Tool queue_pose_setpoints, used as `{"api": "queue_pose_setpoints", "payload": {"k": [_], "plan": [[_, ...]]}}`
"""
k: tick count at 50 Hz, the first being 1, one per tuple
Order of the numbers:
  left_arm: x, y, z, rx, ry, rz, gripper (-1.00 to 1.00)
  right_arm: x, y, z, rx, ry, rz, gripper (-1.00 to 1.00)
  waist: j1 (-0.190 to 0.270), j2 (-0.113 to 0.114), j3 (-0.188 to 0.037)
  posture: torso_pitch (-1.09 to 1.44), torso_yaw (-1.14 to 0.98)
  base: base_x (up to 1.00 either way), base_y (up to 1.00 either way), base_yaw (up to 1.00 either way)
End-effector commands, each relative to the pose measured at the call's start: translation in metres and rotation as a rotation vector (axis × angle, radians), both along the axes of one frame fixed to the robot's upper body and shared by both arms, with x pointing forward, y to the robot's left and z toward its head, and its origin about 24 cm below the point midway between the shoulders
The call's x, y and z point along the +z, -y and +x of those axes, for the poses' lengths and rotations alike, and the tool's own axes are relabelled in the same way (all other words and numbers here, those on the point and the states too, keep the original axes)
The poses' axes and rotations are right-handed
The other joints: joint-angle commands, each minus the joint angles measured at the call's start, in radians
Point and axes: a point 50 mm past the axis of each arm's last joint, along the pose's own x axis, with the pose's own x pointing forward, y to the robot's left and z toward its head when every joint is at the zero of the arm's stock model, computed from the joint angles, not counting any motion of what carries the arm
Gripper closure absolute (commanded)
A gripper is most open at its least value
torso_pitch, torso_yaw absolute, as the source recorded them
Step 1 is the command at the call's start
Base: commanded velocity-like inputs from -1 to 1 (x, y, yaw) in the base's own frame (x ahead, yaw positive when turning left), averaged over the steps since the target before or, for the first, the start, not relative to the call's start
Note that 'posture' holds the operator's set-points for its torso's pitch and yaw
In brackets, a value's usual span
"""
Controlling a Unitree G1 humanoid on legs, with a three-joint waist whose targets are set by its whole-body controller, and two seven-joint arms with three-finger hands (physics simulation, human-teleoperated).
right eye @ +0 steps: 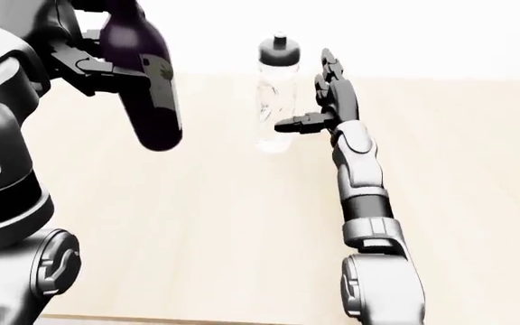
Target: Move the drinks to the dining counter.
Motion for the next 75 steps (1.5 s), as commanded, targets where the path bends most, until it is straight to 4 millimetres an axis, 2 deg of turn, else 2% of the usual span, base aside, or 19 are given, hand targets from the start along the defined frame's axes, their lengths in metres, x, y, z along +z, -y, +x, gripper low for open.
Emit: {"api": "queue_pose_setpoints", "payload": {"k": [1, 7, 12, 21, 31, 36, 42, 54, 70, 73, 75], "plan": [[0.027, -0.001, -0.011, 0.006, 0.154, 0.003, 1.0, 0.027, 0.004, -0.004, 0.006, 0.101, 0.007, -1.0, 0.0, 0.002, -0.037, 0.0, 0.0, 0.0, 0.0, 0.0], [0.025, 0.006, -0.005, -0.001, 0.141, 0.012, 1.0, 0.035, 0.023, -0.022, -0.019, 0.134, 0.021, -1.0, 0.003, -0.005, -0.04, 0.0, 0.0, 0.0, 0.0, 0.0], [0.022, 0.014, 0.011, -0.005, 0.124, 0.021, 1.0, 0.039, 0.037, -0.036, -0.041, 0.158, 0.033, -1.0, 0.012, -0.021, -0.043, 0.0, 0.0, 0.0, 0.0, 0.0], [0.015, 0.023, 0.046, 0.007, 0.12, 0.014, 1.0, 0.057, 0.035, -0.045, -0.026, 0.195, 0.038, -1.0, 0.016, -0.04, -0.048, 0.0, 0.0, 0.0, 0.0, 0.0], [0.009, 0.04, 0.079, -0.028, 0.107, 0.015, 1.0, 0.065, 0.036, -0.047, -0.027, 0.208, 0.038, -1.0, 0.018, -0.045, -0.05, 0.0, 0.0, 0.0, 0.0, 0.0], [-0.004, 0.049, 0.091, -0.031, 0.088, -0.009, 1.0, 0.067, 0.039, -0.048, -0.03, 0.213, 0.04, -1.0, 0.019, -0.044, -0.051, 0.0, 0.0, 0.0, 0.0, 0.0], [-0.011, 0.056, 0.096, -0.044, 0.097, -0.018, 1.0, 0.068, 0.039, -0.05, -0.031, 0.213, 0.046, -1.0, 0.018, -0.042, -0.054, 0.0, 0.0, 0.0, 0.0, 0.0], [-0.028, 0.057, 0.102, -0.029, 0.071, -0.035, 1.0, 0.07, 0.039, -0.049, -0.036, 0.22, 0.059, -1.0, 0.016, -0.034, -0.056, 0.0, 0.0, 0.0, 0.0, 0.0], [-0.03, 0.051, 0.104, 0.021, -0.023, -0.069, 1.0, 0.066, 0.039, -0.046, -0.033, 0.218, 0.063, -1.0, 0.011, -0.029, -0.061, 0.0, 0.0, 0.0, 0.0, 0.0], [-0.029, 0.05, 0.104, 0.023, -0.02, -0.068, 0.79, 0.065, 0.039, -0.046, -0.032, 0.218, 0.064, -1.0, 0.01, -0.029, -0.061, 0.0, 0.0, 0.0, 0.0, 0.0], [-0.029, 0.05, 0.103, 0.021, -0.019, -0.068, 0.77, 0.065, 0.039, -0.046, -0.034, 0.218, 0.065, -1.0, 0.01, -0.029, -0.061, 0.0, 0.0, 0.0, 0.0, 0.0]]}}
